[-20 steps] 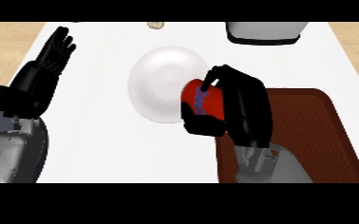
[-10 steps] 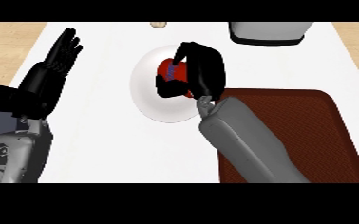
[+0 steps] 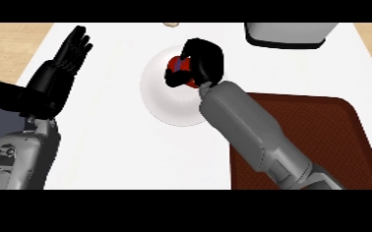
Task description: Pick the can from the tray and place it in the plate
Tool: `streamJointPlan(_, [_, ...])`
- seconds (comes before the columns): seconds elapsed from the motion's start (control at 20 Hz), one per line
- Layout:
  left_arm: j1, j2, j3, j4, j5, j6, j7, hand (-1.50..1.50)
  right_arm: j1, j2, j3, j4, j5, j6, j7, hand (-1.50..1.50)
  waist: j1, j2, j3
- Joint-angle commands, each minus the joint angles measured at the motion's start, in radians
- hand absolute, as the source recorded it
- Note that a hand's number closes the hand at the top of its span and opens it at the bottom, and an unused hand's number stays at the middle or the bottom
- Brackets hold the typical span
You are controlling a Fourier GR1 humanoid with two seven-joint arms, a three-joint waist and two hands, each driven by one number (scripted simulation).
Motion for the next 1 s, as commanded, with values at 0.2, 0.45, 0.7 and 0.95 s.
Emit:
streamJointPlan(0.2, [-0.003, -0.027, -0.035, 0.003, -0.016, -0.011, -0.019, 0.00, -0.091, 0.000, -0.049, 0.202, -0.239, -0.082, -0.113, -1.50, 0.033, 0.012, 0.001])
streamJointPlan(0.45, [-0.043, 0.005, 0.002, 0.015, 0.007, -0.032, -0.007, 0.00, -0.011, 0.000, -0.002, 0.156, -0.363, -0.218, -0.250, -1.50, 0.056, 0.017, 0.002])
streamJointPlan(0.7, [-0.013, -0.010, -0.011, 0.037, -0.009, -0.034, -0.050, 0.00, -0.062, 0.000, -0.056, 0.139, -0.450, -0.355, -0.337, -1.50, 0.045, 0.014, 0.001])
streamJointPlan(0.95, [-0.035, -0.052, -0.035, -0.001, -0.033, 0.023, 0.024, 0.00, -0.057, 0.000, -0.112, 0.103, -0.607, -0.374, -0.462, -1.50, 0.023, 0.005, 0.002])
